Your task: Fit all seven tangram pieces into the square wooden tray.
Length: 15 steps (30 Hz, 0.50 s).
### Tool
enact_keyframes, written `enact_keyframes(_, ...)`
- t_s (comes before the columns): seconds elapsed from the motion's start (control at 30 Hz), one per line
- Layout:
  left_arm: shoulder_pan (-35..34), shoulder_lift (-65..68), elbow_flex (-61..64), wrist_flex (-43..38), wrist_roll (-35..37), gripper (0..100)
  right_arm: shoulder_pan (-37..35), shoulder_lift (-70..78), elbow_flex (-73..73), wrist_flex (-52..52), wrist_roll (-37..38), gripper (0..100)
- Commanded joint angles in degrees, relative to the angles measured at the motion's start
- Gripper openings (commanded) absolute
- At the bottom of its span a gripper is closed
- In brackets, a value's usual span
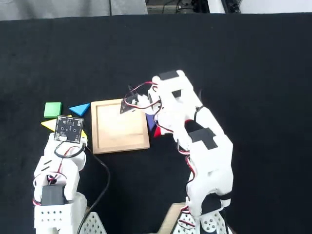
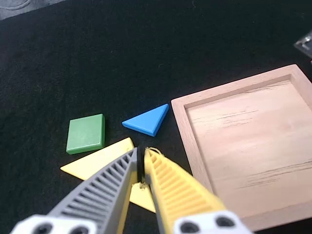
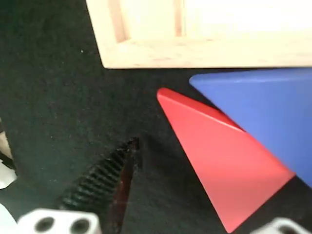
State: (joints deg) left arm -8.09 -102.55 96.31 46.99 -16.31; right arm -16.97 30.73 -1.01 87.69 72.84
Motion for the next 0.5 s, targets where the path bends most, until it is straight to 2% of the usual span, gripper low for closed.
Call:
enact_keyframes(0.0, 0.04, -0.53, 1.1, -0.53, -0.62, 4, -0.97, -0.66, 0.66, -0.7, 0.88, 51.5)
enact_keyframes(0.47, 0.04, -0.53, 1.1, -0.53, -0.62, 4, -2.11, -0.31, -0.66, -3.96, 1.05, 51.5)
